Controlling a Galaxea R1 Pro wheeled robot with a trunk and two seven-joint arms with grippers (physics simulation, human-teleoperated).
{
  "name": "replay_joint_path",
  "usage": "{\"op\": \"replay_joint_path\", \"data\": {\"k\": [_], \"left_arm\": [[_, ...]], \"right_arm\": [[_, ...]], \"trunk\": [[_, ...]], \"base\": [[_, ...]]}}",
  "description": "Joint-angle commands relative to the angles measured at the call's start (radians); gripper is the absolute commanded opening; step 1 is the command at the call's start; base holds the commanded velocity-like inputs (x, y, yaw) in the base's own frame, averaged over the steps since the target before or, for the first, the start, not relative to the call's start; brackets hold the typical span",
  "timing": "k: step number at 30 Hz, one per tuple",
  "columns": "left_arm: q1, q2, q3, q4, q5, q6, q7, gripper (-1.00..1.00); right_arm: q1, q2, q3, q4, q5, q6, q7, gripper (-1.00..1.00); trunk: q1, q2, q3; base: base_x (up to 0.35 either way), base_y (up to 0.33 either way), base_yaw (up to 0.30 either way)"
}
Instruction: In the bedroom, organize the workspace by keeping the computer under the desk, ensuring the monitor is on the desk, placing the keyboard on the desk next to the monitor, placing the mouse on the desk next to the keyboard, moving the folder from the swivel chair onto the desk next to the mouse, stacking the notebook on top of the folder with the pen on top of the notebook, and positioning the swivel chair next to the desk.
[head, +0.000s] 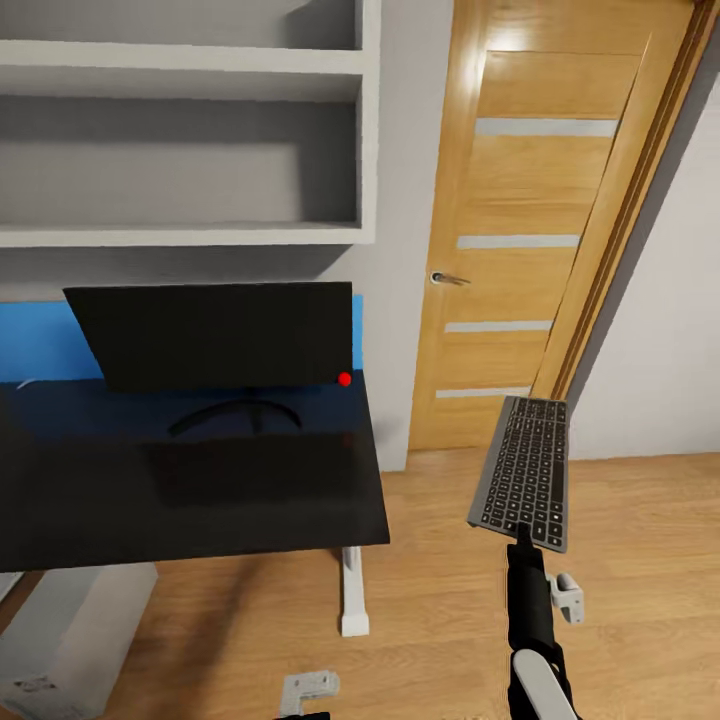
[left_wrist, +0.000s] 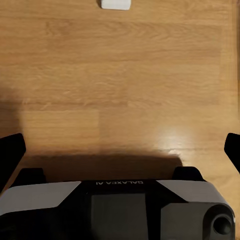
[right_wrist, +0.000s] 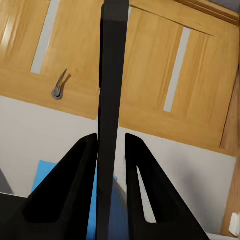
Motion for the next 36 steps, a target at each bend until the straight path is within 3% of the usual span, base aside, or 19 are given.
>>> {"op": "replay_joint_path", "data": {"k": [1, 9, 16, 36], "left_arm": [[0.000, 0.000, -0.002, -0.001, 0.011, 0.001, 0.010, 1.00], [0.000, 0.000, -0.002, -0.001, 0.011, 0.002, 0.009, 1.00], [0.000, 0.000, -0.003, 0.000, 0.011, 0.003, 0.010, 1.00], [0.000, 0.000, -0.003, 0.000, 0.011, 0.003, 0.009, 1.00]], "right_arm": [[-0.001, -0.001, 0.001, 0.000, -0.010, -0.004, 0.008, -1.00], [-0.001, -0.004, 0.002, 0.000, -0.013, 0.003, 0.009, -1.00], [-0.001, -0.010, 0.009, -0.001, -0.015, 0.047, 0.010, -1.00], [-0.001, -0.004, 0.012, -0.001, -0.014, 0.046, 0.011, -1.00]], "trunk": [[0.000, -0.001, -0.001], [0.000, -0.001, -0.001], [0.000, -0.001, -0.001], [0.000, -0.001, -0.001]], "base": [[-0.093, 0.101, -0.265], [-0.162, 0.233, -0.191], [-0.020, 0.169, -0.010], [0.000, 0.133, 0.000]]}}
